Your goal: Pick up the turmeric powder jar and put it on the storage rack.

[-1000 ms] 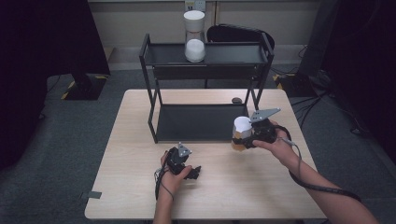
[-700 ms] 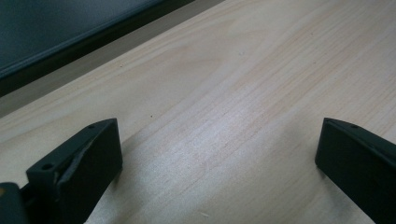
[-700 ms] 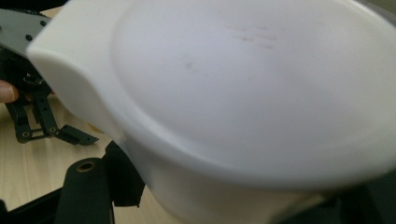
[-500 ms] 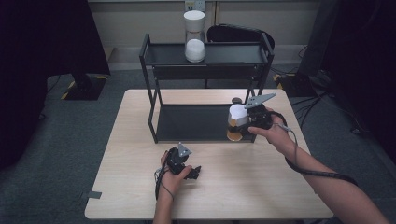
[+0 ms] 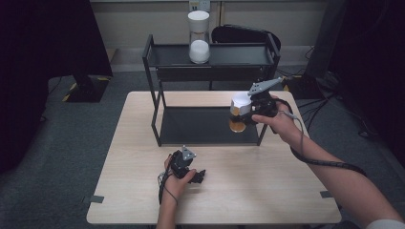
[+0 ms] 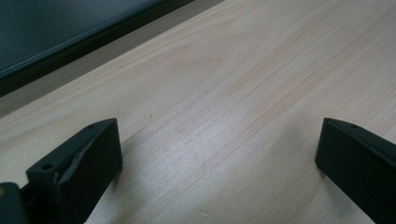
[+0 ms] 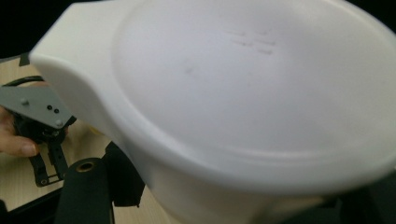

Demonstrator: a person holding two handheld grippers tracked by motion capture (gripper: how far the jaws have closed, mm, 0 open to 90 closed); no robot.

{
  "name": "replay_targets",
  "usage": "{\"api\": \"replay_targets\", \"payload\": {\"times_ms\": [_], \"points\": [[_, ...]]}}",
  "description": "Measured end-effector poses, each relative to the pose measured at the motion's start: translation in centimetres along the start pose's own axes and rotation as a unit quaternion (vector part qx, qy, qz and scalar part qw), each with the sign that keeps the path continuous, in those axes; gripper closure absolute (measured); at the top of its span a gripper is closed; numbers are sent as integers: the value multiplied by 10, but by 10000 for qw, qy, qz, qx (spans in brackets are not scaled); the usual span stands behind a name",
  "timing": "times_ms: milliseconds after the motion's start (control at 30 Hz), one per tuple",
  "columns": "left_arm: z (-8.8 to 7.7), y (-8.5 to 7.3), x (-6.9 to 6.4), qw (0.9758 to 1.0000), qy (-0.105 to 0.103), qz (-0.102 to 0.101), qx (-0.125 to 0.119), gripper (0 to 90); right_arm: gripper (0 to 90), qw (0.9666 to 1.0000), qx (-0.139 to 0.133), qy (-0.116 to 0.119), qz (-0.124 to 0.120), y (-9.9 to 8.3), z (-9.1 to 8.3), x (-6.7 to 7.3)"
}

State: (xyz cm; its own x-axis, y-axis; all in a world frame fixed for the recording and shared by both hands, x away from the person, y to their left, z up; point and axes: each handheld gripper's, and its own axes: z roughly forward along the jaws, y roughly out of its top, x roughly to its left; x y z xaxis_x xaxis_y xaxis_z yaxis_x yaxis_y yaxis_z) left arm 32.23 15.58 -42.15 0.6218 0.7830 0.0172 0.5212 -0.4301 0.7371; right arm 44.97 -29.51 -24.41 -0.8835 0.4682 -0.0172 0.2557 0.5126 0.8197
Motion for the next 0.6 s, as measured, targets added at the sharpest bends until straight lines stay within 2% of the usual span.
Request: {"api": "replay_targets", "payload": {"times_ms": [600], "points": [[0,0,0,10000,-5,-7,8,0,307,10000,-35,14,-76,56,-22,-6]]}}
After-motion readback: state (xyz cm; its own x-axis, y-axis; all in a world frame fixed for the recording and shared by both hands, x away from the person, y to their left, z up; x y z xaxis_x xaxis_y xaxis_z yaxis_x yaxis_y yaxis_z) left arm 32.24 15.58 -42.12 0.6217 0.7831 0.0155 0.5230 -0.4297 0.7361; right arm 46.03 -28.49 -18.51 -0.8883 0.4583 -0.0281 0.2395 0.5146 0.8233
